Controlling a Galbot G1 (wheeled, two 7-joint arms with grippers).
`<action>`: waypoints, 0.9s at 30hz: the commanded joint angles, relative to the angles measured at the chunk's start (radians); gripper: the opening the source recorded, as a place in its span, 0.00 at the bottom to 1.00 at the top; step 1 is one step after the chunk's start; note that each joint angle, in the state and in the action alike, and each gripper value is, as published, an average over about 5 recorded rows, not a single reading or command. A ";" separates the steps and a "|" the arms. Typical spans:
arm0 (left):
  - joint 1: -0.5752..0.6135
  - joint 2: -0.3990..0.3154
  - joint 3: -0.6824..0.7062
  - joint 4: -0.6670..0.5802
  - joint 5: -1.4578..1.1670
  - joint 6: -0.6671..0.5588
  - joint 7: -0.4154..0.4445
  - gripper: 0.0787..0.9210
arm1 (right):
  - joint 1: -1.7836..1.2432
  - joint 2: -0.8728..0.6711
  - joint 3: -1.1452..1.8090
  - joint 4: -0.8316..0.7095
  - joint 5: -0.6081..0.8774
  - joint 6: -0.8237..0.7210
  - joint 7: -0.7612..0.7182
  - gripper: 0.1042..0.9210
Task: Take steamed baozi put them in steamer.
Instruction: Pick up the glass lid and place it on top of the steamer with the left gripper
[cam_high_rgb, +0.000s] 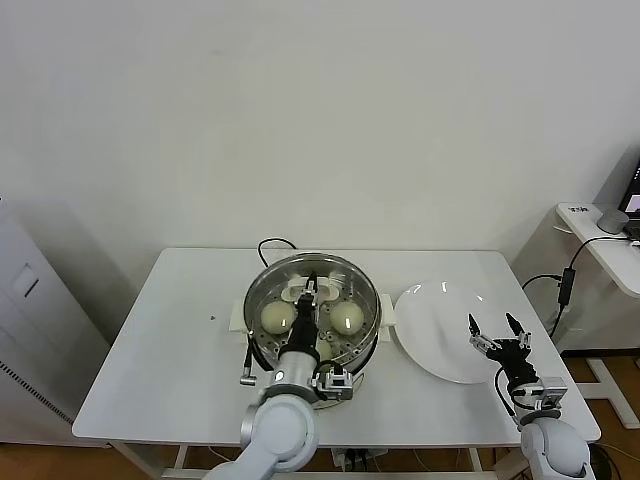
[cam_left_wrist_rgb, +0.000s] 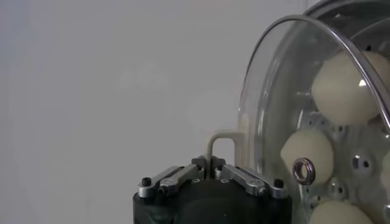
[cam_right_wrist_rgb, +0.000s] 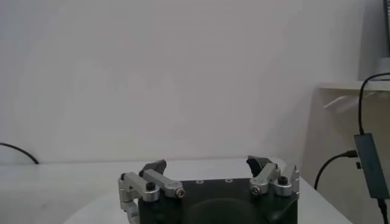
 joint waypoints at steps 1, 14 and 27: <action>-0.004 -0.017 0.003 0.051 0.027 -0.019 -0.019 0.03 | -0.002 -0.001 0.002 0.005 0.002 0.000 -0.001 0.88; 0.004 -0.024 0.002 0.068 0.021 -0.022 -0.023 0.03 | 0.002 -0.003 0.007 -0.002 0.003 0.000 -0.004 0.88; 0.046 -0.010 -0.044 0.034 -0.055 -0.040 -0.059 0.03 | -0.001 0.001 0.013 -0.002 0.004 0.001 -0.008 0.88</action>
